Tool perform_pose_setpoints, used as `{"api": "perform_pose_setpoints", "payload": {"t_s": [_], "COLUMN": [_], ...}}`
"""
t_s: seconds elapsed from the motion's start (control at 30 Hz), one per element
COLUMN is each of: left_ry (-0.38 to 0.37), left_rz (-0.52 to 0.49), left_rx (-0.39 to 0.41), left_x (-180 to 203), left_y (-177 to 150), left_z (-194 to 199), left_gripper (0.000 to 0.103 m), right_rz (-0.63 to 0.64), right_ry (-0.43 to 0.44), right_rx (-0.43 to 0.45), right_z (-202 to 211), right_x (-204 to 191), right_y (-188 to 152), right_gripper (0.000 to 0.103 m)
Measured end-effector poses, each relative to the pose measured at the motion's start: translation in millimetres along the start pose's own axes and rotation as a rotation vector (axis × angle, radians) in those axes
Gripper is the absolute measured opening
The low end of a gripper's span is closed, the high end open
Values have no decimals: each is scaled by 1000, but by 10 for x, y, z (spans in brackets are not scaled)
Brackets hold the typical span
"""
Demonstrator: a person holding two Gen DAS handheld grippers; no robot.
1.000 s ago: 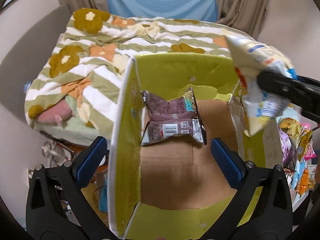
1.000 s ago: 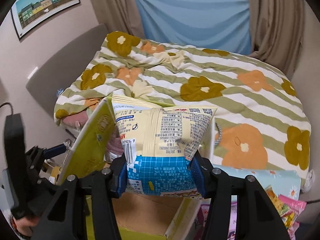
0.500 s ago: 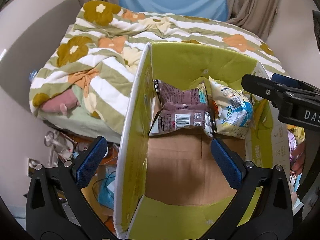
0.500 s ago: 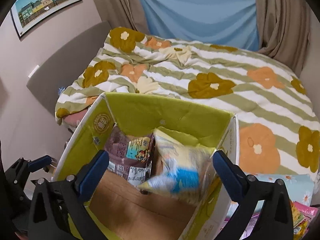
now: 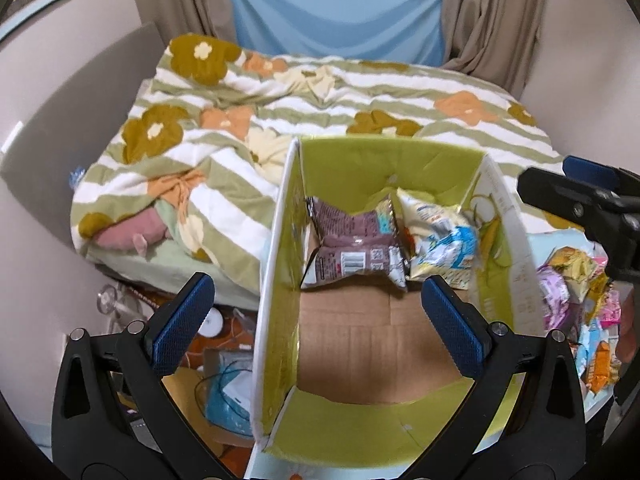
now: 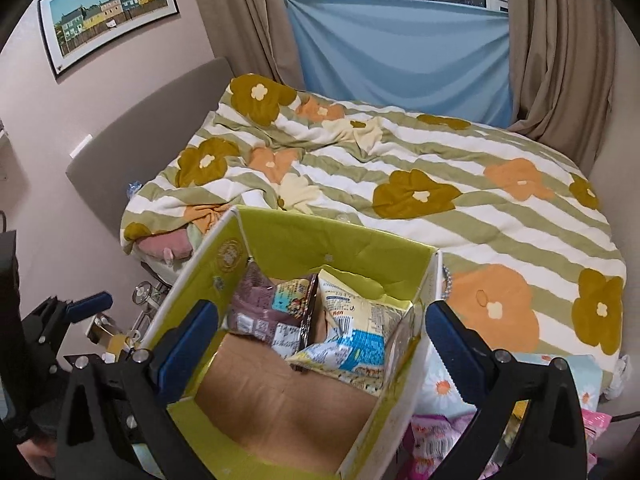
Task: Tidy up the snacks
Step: 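Move both tools back from the box toward the snack pile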
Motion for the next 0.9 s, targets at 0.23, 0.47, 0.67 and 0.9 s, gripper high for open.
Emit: {"api": "perform_pose_setpoints", "payload": {"t_s": [0.23,0.47,0.67,0.9], "left_ry": [-59,-187,-252,-319], "left_rz": [-43,-134,-207,-252], "left_rx": [82,130,155,140], "left_x": [124,624,1137,1927], "left_y": [38,-41,-243,-635], "left_z": [423,715,990,1374], "left_gripper": [103,103,103,103], "right_rz": [-49,-156,-204,-264], "right_ry": [-69,-168,-283,-387], "right_rx": [110,174,212,211], "right_z": [650,1248,1887,2612], "right_x": [-146,65,370,819], "right_y": [-186,-604,-1122,-1822], "right_gripper": [103,103,103,103]}}
Point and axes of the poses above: each gripper's, at about its wrist camera, not at the fingertips, and z roughly against the way its jaws point, x to its right, y to its top, the point moved 1 cm from there along -z, roughly the way its jaws point, and after that the axes turned 13 degrees about y, right-handed, at the moved point
